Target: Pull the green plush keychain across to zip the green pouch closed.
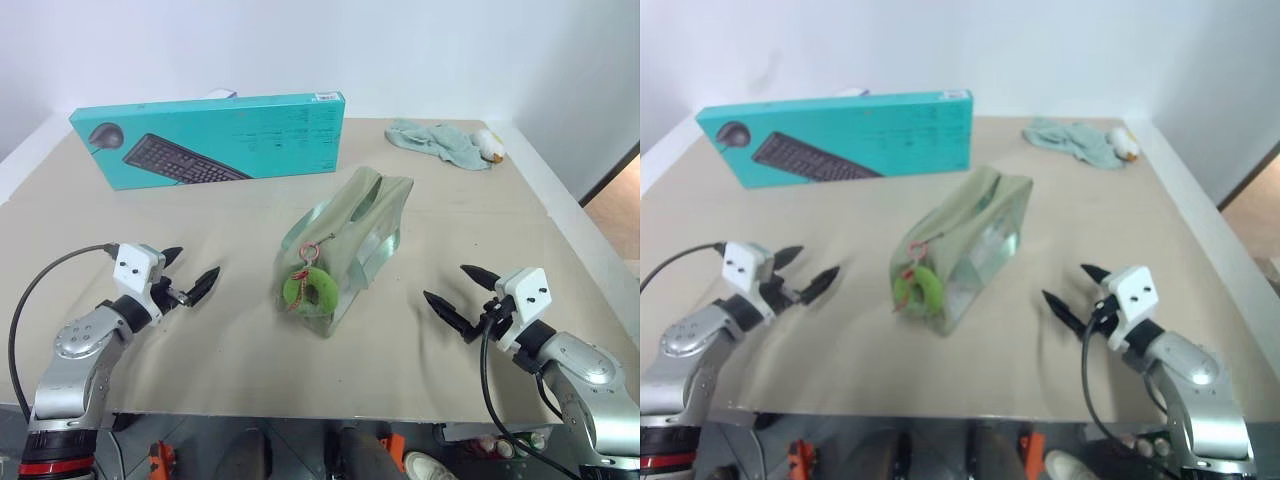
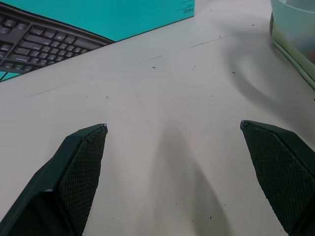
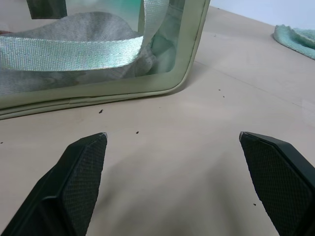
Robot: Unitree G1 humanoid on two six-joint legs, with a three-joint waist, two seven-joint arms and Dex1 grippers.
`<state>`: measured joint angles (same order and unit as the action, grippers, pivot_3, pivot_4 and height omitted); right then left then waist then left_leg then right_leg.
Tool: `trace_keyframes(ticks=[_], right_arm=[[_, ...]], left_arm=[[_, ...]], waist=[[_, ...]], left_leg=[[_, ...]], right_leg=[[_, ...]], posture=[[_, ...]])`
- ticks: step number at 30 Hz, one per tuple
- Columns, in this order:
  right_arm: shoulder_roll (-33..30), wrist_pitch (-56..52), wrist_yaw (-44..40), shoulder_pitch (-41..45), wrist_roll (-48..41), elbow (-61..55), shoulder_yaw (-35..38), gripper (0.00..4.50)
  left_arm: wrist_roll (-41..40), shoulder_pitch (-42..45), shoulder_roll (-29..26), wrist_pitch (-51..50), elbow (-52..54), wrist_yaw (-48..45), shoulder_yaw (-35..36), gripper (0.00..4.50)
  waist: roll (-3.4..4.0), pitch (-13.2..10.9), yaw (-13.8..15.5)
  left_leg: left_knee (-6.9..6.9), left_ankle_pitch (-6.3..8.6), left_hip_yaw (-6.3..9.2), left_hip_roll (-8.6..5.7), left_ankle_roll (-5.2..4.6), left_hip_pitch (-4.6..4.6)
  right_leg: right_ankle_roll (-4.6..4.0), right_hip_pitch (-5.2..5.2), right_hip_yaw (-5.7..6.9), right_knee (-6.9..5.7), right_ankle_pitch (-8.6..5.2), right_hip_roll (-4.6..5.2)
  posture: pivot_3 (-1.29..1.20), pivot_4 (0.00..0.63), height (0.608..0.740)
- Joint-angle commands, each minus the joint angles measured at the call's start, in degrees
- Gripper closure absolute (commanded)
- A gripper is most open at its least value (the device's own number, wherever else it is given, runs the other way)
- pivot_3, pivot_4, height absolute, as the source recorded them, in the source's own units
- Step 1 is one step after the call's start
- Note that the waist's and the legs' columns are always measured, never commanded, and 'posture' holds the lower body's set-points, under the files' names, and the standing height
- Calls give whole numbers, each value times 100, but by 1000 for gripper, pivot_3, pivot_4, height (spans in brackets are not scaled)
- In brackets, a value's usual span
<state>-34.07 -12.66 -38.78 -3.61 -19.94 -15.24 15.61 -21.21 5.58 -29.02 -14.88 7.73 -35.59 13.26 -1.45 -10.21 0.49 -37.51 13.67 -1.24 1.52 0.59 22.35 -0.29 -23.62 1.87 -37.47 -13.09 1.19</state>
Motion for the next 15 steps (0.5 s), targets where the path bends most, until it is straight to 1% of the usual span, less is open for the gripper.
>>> trace_keyframes(ticks=[1,4,7,15], right_arm=[[-29,-1,20,-55,-123,-198,183,28],[33,-227,85,-135,-398,-348,303,28],[-53,-243,67,-93,-406,-359,308,28],[-195,-174,-12,-33,-345,-282,269,28]], left_arm=[[-30,157,9,283,-29,-58,57,0],[-174,179,242,456,-68,38,190,0],[-94,51,318,586,43,111,171,0],[-146,-154,303,664,171,140,185,0]], waist=[[0,0,1],[0,0,2],[-2,0,0],[-2,0,-1]], left_leg=[[0,0,0,0,0,0],[0,0,2,0,0,1],[0,0,-2,-1,0,1],[0,0,-11,1,0,-3]], right_leg=[[0,0,0,0,0,0],[-1,1,3,0,0,0],[-2,0,-3,0,1,2],[-5,0,-6,0,5,0]], posture=[[0,150,740],[0,150,740],[0,150,740],[0,150,740]])
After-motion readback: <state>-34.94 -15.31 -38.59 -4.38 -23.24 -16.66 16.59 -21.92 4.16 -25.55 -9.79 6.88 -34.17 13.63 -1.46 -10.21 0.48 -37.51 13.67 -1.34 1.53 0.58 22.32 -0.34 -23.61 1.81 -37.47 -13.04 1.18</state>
